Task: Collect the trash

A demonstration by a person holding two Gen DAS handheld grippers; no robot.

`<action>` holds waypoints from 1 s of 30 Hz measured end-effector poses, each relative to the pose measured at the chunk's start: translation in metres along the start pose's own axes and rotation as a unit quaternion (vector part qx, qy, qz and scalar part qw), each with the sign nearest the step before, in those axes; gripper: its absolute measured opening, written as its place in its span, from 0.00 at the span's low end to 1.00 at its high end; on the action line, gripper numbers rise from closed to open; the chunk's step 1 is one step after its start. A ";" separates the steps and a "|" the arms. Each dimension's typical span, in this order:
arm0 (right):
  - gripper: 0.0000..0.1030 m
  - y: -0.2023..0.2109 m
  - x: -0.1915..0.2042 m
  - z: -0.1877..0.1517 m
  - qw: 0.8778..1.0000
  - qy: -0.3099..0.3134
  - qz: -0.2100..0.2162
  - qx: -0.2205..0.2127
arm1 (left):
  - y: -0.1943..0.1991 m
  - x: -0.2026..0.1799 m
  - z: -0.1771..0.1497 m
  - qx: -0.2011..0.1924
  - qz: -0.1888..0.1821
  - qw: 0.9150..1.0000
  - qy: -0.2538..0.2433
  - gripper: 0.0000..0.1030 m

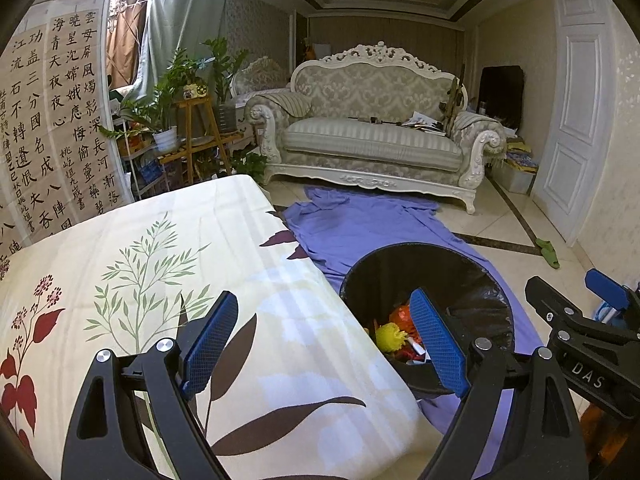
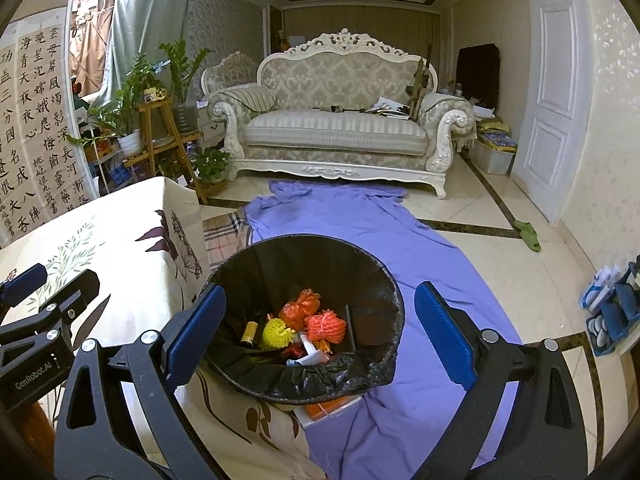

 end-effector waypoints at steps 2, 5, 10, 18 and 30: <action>0.90 0.000 0.000 0.000 1.000 0.001 0.001 0.000 | 0.000 0.000 0.000 0.000 -0.001 1.000 0.000 0.83; 0.90 0.000 0.001 0.000 1.000 0.000 0.000 0.000 | 0.001 0.000 -0.001 -0.001 -0.001 1.000 0.001 0.83; 0.90 0.001 0.000 0.000 1.000 0.002 0.000 0.000 | 0.001 0.001 -0.001 0.000 -0.001 1.000 0.001 0.83; 0.90 0.001 0.001 -0.001 1.000 0.002 0.000 -0.001 | 0.003 0.001 -0.002 0.000 -0.002 1.000 0.004 0.83; 0.90 0.001 0.002 -0.001 1.000 0.001 0.000 0.001 | 0.003 0.003 -0.002 0.000 -0.002 1.000 0.005 0.83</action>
Point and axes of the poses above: each gripper's, at about its wrist camera, not at the fingertips, and y roughly against the way its jaws point, x to its left, z to its top, the point moved 6 cm from there along -y, roughly the way its jaws point, and after that the axes turned 7 degrees about x, right-handed, at the moved point
